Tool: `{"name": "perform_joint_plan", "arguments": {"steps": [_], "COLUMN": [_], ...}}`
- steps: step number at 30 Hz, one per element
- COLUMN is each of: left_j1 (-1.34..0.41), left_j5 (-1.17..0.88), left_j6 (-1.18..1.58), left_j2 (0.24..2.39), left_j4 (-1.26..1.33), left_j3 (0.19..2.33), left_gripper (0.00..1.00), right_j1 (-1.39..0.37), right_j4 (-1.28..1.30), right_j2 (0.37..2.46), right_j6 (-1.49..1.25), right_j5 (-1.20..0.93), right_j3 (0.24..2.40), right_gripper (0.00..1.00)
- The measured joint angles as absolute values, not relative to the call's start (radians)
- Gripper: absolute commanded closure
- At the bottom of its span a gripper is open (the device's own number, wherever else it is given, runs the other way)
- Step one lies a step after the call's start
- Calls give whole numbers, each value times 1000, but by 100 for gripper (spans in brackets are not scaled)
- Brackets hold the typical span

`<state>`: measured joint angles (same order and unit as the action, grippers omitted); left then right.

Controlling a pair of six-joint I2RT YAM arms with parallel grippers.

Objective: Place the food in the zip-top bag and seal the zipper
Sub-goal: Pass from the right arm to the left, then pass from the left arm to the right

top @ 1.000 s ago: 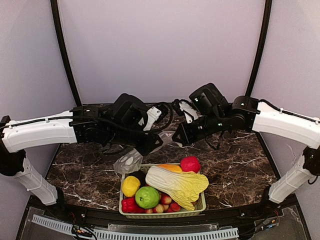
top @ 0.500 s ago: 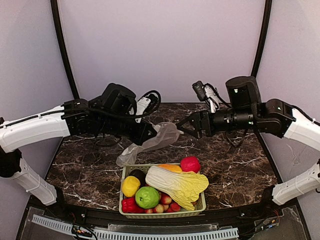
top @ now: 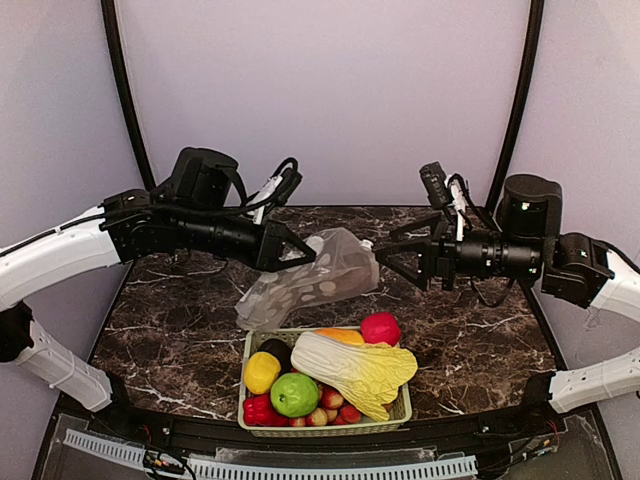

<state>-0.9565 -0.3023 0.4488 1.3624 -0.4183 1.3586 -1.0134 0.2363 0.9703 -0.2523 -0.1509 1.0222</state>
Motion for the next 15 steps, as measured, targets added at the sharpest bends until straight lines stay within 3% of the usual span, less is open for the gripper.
{"name": "perform_joint_plan", "arguments": {"steps": [15], "left_j1": [-956], "left_j5": [-385], "left_j6": [466], "left_j2": [1343], "left_j4": [-424], "left_j3": [1359], "left_gripper": [99], "right_j1": [-1065], "right_j4": [152], "right_j2": [973], "right_j6": [-11], "right_j5": [-181], "right_j3": [1012], "right_gripper": [51]}}
